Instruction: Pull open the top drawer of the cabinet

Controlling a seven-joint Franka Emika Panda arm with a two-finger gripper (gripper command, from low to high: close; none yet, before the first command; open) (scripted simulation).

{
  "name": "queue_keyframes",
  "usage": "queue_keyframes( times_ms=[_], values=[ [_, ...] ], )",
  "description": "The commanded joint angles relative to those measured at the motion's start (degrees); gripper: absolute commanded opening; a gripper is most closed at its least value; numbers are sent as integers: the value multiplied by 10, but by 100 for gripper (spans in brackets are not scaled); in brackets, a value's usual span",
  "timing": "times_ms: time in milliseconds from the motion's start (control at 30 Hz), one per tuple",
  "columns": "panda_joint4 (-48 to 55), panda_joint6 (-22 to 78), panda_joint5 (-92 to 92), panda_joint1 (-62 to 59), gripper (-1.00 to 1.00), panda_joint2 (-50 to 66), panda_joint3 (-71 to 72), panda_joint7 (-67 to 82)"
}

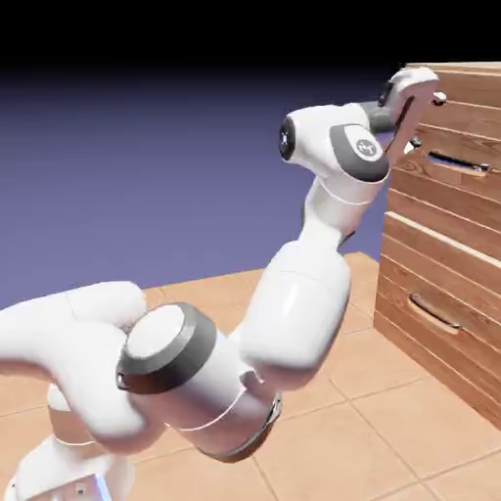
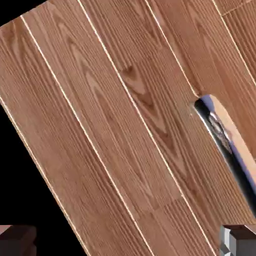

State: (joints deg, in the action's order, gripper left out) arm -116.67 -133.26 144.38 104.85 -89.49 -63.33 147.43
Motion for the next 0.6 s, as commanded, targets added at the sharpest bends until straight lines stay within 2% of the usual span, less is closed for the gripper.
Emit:
queue_keyframes(
  times_ms=[0, 233, 433, 467, 567],
  values=[
    [6, 5, 19, 14, 0, -7, -8, 25],
    [37, 34, 121, 87, 0, -47, -53, 158],
    [154, -11, 127, 159, 0, -37, -59, 176],
    [154, -11, 127, 159, -100, -37, -59, 176],
    [113, 5, 126, 134, -100, -41, -58, 169]
  ],
)
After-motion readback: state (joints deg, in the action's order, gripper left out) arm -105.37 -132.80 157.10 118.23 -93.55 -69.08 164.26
